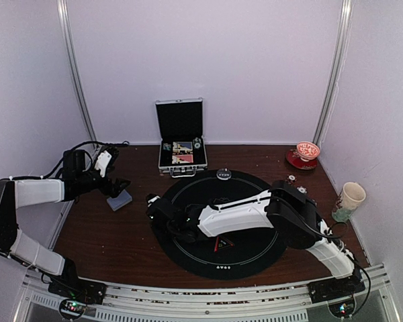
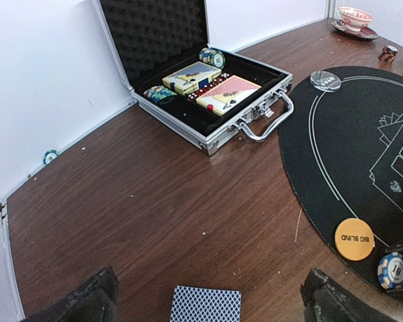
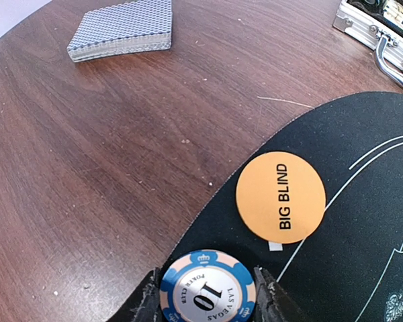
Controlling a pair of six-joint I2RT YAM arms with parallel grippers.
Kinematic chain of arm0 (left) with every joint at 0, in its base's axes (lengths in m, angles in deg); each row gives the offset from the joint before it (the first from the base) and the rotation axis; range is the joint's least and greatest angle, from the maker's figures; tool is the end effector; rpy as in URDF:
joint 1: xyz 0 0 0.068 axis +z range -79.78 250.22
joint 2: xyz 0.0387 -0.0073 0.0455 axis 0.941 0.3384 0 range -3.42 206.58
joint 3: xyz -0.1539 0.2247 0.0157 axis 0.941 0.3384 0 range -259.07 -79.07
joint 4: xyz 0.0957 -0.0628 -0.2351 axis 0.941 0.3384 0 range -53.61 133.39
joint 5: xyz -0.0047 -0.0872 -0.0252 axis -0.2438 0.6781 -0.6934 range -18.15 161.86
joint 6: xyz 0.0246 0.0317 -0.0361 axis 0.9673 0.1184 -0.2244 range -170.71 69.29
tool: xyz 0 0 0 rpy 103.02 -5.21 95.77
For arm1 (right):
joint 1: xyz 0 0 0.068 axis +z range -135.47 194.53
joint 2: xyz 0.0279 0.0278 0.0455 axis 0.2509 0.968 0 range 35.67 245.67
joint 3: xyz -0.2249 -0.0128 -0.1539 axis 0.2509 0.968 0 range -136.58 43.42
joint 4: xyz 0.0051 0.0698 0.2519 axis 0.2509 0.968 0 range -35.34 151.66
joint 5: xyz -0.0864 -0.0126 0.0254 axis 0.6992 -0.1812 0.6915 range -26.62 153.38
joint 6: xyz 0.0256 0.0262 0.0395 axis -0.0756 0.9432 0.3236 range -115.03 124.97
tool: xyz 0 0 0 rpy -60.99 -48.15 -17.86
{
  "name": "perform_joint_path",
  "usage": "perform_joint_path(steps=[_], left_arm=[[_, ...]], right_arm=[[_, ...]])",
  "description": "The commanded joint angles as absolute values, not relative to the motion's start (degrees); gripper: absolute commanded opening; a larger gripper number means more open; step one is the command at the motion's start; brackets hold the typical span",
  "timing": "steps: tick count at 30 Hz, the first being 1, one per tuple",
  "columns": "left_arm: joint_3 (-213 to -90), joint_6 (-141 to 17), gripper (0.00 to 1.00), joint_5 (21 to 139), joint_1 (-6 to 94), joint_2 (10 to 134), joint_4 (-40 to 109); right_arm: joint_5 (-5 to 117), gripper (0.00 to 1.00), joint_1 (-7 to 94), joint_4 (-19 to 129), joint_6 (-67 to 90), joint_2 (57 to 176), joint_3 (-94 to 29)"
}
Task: Distribute texas hold em gaming equipment
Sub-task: Place the poker chips pile in the big blind area, then pick up the pile of poker chips from the pile of poker chips.
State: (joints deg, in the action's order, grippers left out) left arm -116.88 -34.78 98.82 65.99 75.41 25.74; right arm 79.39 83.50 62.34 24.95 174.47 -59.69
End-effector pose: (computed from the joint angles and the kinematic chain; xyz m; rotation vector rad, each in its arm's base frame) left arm 0.2823 -0.0370 0.2034 0.6327 1.9586 -0.3672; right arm 0.1998 0.4925 0.1190 -0.8389 2.1826 0.4707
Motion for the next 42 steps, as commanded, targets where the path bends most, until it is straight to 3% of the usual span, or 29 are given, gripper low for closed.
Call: perform_joint_path(steps=[1, 12, 18, 22, 27, 35, 42], left_arm=[[-116.19, -35.37, 0.98, 98.70, 66.20, 75.42, 23.03], [-116.25, -35.33, 0.98, 98.58, 66.18, 75.51, 23.03], [-116.25, -35.41, 0.98, 98.60, 66.21, 75.47, 23.03], [-116.16, -35.44, 0.98, 98.56, 66.21, 75.25, 23.03], [-116.14, -35.46, 0.98, 98.51, 66.25, 74.90, 23.12], [-116.16, -35.46, 0.98, 98.25, 66.21, 74.98, 23.03], [-116.14, -35.44, 0.98, 98.20, 66.24, 75.20, 22.97]], right_arm=[[81.86, 0.46, 83.05, 65.01, 26.82, 176.53, -61.66], [81.88, 0.66, 82.95, 67.49, 26.50, 174.48, -62.11], [81.37, 0.83, 82.63, 69.34, 27.08, 164.61, -56.83], [79.30, 0.88, 80.78, 73.46, 28.84, 156.49, -52.33], [79.54, 0.91, 75.81, 76.05, 30.00, 143.58, -41.23], [79.50, 0.92, 58.69, 77.09, 31.71, 126.91, -23.48], [80.37, 0.92, 46.32, 72.97, 32.77, 122.29, -14.68]])
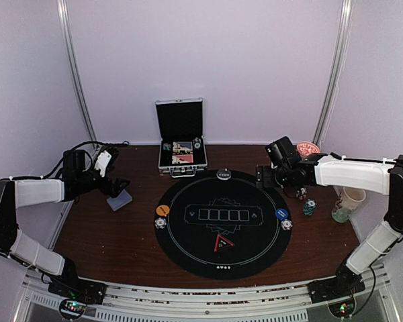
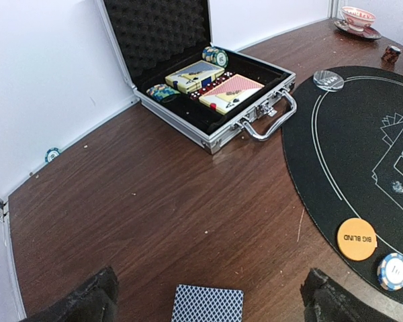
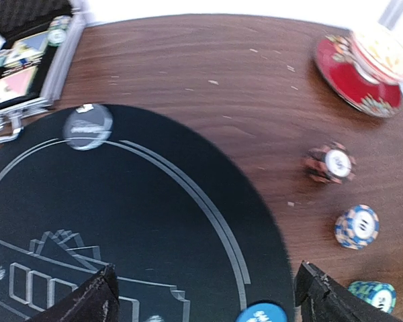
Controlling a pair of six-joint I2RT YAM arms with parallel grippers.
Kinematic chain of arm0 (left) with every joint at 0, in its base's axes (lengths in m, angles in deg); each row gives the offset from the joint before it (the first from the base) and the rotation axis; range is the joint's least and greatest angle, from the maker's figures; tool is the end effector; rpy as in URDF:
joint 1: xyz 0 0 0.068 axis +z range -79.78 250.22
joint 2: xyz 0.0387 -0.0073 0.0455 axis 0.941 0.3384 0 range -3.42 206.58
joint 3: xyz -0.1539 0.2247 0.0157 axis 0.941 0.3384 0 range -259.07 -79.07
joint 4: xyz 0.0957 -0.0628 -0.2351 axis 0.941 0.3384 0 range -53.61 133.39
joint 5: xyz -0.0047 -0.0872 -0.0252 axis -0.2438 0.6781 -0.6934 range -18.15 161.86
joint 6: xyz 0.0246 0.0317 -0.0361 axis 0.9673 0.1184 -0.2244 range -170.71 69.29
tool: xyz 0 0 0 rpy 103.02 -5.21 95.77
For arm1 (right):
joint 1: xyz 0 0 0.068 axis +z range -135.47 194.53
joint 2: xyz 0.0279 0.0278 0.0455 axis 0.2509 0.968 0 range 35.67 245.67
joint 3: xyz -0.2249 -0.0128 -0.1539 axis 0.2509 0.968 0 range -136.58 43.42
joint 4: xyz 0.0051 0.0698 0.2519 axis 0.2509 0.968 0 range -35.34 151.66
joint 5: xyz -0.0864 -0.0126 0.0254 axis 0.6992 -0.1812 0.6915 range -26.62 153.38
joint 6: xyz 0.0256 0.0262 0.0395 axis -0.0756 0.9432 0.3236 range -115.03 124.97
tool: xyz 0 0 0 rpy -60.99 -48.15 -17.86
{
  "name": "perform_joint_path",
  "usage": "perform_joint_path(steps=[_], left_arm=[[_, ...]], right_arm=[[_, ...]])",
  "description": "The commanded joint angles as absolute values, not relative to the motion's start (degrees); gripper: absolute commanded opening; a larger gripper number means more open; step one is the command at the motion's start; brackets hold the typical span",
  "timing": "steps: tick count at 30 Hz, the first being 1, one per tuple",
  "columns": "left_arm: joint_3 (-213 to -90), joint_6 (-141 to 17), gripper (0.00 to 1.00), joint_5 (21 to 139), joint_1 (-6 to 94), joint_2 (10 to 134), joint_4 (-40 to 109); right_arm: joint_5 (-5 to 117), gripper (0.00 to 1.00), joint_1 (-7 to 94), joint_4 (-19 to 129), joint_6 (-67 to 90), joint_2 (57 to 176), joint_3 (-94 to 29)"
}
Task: Distribute texas hold em gaming equipment
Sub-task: Pick up the pile of poker chips from the pile of poker chips.
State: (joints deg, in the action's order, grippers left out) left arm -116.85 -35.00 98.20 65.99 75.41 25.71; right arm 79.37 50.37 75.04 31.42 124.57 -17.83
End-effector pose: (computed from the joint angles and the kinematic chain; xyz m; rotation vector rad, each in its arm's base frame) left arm 0.2824 -0.0367 0.2032 0.6232 1.9636 -0.3584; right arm 0.2751 0.1867 0.2366 -0.0667 2.3739 0.1855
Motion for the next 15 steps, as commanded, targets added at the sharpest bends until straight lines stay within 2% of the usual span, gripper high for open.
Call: perform_joint_path(steps=[1, 7, 15], left_arm=[[-116.16, -35.46, 0.98, 98.22, 66.20, 75.28, 22.95], [-116.16, -35.34, 0.98, 98.40, 66.19, 75.67, 22.94], [-116.25, -35.33, 0.98, 98.74, 66.23, 75.82, 22.94]], right_arm=[[80.39, 0.92, 44.89, 72.16, 32.82, 122.24, -13.66], [81.48, 0.90, 38.28, 69.72, 32.50, 123.15, -9.69], [88.78, 0.89, 35.37, 68.23, 34.02, 122.58, -6.76]])
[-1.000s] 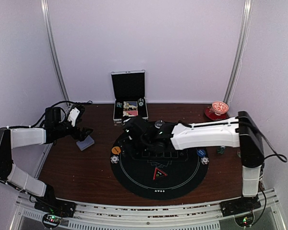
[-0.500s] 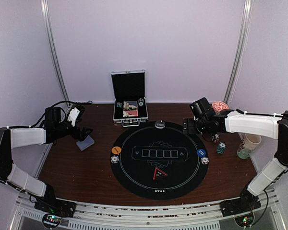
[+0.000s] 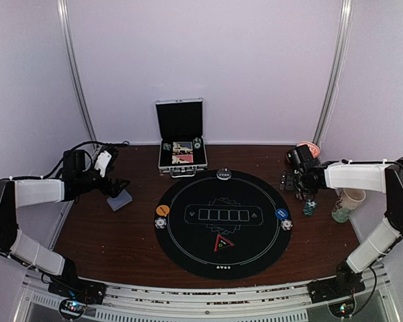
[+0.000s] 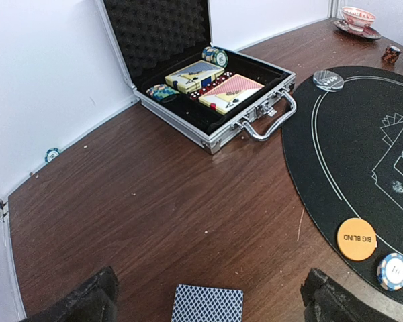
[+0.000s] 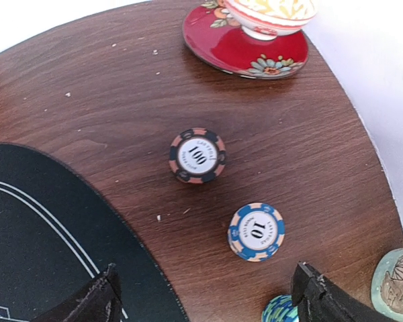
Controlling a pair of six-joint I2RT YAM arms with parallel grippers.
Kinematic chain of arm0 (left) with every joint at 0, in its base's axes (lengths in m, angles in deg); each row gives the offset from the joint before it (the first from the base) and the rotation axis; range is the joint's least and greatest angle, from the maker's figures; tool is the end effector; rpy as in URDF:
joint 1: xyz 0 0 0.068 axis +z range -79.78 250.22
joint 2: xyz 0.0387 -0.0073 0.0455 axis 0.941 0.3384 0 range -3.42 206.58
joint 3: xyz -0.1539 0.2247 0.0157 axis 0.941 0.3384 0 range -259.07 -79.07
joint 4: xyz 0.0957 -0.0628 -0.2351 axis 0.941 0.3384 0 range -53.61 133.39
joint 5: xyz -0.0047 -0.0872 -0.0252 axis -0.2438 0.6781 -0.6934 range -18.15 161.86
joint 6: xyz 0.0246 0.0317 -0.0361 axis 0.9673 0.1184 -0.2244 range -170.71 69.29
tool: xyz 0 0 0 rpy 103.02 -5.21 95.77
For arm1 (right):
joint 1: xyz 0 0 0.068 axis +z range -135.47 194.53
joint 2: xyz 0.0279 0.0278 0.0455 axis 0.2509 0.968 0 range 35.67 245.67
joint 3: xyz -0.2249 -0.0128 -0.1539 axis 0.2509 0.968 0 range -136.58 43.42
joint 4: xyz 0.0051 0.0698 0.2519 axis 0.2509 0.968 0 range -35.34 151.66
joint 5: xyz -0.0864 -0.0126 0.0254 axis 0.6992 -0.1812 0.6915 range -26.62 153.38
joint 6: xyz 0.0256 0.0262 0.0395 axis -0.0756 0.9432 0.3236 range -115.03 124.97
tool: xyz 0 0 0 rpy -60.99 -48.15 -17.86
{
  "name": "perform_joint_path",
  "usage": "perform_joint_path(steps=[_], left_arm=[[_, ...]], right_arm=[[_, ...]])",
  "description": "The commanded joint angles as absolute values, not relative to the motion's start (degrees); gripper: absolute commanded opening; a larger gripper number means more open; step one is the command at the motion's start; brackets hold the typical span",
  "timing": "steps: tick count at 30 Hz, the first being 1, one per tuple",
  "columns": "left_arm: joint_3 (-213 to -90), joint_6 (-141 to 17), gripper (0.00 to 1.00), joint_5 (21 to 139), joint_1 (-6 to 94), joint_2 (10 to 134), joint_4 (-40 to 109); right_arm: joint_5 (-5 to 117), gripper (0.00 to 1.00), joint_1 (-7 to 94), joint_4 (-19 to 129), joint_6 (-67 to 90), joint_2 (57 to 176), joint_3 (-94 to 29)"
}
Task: Distribute texas hold em gaming equipment
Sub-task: Pick up the pile of poker chips from the pile of poker chips.
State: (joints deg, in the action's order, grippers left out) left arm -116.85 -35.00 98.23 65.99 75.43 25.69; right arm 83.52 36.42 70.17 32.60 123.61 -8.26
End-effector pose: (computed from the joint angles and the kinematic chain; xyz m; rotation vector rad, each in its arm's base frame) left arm 0.2824 -0.0367 0.2032 0.6234 1.9634 -0.3590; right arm 0.2923 0.1043 0.1966 0.2673 2.3856 -0.0385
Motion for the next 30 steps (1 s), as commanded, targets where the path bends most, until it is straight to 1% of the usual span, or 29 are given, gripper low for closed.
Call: perform_joint_path(steps=[1, 15, 30], left_arm=[[-116.25, -35.34, 0.98, 98.75, 66.21, 75.80, 22.94], [-116.36, -35.33, 0.98, 99.18, 66.22, 76.23, 23.11], [-116.43, -35.33, 0.98, 99.44, 66.23, 76.47, 23.07]], right_arm=[[89.22, 0.88, 35.08, 68.17, 34.28, 122.67, -6.50], [83.14, 0.85, 28.52, 61.62, 36.84, 124.39, -2.29], [83.12, 0.83, 27.27, 60.64, 37.07, 125.03, -1.89]])
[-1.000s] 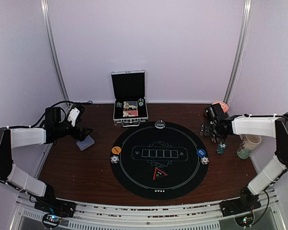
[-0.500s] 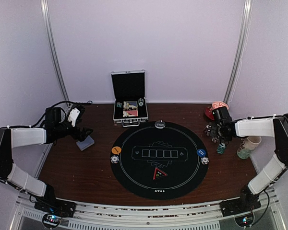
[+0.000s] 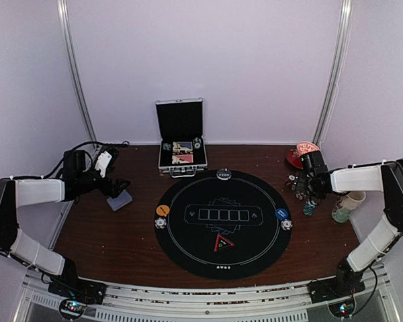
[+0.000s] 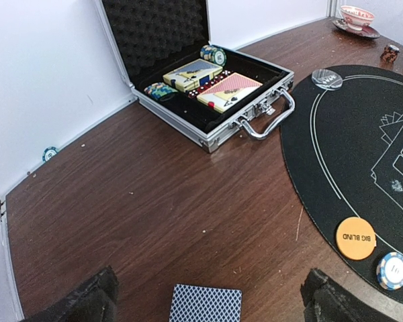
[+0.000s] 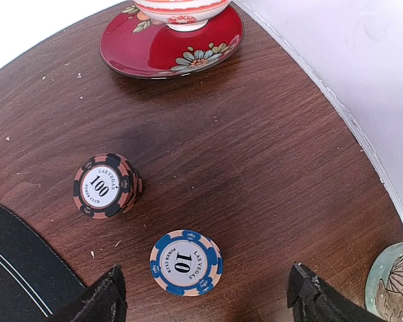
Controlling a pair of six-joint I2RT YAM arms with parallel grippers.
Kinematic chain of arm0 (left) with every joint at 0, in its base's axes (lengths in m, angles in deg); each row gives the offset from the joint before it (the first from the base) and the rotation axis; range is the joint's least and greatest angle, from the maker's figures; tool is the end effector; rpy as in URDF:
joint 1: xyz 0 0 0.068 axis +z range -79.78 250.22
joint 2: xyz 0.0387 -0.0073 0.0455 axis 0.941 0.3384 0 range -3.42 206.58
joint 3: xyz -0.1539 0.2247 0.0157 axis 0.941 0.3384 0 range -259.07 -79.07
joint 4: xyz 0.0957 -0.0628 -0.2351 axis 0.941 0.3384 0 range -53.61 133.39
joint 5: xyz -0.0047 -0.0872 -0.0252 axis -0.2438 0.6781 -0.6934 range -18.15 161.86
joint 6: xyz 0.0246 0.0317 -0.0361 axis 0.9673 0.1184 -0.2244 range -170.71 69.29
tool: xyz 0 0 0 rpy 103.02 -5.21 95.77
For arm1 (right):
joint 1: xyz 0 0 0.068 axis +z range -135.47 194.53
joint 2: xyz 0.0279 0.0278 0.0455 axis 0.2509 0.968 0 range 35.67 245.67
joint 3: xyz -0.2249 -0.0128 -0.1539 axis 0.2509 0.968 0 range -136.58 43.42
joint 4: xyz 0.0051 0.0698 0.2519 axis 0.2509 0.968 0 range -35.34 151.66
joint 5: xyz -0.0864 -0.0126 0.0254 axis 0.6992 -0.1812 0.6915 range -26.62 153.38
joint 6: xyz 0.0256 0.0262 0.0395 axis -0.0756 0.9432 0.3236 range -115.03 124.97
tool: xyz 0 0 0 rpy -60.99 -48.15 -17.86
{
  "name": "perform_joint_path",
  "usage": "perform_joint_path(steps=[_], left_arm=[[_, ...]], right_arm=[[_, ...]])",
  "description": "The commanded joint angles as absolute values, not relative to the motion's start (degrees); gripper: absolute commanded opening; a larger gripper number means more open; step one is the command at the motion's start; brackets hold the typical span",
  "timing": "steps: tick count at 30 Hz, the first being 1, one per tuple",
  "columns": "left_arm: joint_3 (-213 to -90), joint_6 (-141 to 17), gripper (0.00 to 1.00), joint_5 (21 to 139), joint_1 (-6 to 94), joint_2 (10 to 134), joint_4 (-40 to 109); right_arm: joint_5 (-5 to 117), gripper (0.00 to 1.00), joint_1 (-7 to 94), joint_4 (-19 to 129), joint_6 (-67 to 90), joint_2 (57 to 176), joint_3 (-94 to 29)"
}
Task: Distribute texas hold em gaming equipment
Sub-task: Pick up the pile of poker chips from the pile of poker chips.
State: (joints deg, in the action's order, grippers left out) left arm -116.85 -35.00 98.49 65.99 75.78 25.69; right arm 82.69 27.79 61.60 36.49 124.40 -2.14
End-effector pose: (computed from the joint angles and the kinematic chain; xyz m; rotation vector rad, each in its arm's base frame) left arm 0.2829 -0.0369 0.2016 0.6257 1.9679 -0.3655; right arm 0.2976 0.0581 0.1712 0.5220 2.3231 -0.0452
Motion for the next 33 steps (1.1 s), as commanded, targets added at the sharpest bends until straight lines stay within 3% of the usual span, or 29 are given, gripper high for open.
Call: perform_joint_path(steps=[1, 33], left_arm=[[-116.47, -35.34, 0.98, 99.44, 66.18, 76.55, 23.11], [-116.44, -35.34, 0.98, 99.37, 66.23, 76.25, 23.23]], right_arm=[[83.12, 0.83, 27.27, 60.66, 37.05, 125.16, -1.92], [81.78, 0.69, 26.79, 60.26, 35.57, 134.37, -7.47]])
